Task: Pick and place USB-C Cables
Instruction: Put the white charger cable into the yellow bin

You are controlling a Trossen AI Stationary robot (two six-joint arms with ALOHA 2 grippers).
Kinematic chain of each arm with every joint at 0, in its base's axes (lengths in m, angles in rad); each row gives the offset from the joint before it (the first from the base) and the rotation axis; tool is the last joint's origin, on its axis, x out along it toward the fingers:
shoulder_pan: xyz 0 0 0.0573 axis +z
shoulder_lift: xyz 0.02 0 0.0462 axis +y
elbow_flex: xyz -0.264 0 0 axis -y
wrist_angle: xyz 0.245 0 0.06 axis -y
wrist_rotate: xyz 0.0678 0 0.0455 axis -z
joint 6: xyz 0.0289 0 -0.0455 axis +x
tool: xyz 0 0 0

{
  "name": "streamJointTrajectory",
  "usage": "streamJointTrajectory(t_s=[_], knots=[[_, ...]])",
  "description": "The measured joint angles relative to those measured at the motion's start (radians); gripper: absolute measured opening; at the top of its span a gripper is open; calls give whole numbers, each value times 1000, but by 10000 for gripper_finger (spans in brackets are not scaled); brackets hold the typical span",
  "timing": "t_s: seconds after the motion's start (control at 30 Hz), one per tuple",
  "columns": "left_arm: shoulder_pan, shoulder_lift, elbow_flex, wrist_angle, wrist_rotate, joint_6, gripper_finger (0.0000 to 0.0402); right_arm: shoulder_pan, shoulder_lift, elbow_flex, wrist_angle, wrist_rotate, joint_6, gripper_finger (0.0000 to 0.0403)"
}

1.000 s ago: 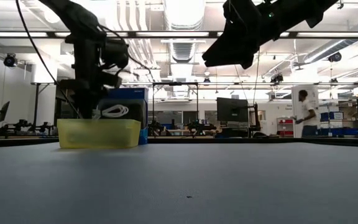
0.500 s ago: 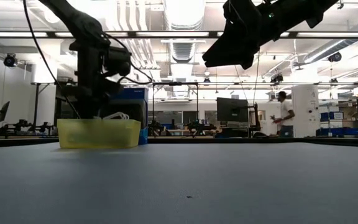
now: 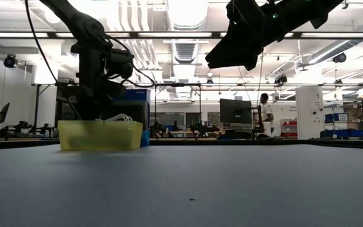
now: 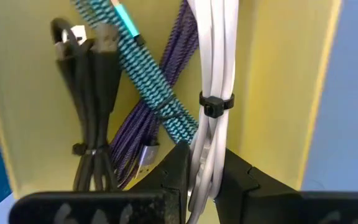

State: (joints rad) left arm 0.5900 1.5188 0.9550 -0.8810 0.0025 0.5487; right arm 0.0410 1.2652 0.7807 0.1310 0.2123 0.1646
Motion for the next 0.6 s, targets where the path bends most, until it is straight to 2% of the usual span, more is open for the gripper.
streamJointTrajectory(t_s=[0.47,0.6], knots=[[0,-1,-10,2,5,8,34,0,0,0,0,0,0,153],[0,-1,-10,6,3,8,46,0,0,0,0,0,0,151]])
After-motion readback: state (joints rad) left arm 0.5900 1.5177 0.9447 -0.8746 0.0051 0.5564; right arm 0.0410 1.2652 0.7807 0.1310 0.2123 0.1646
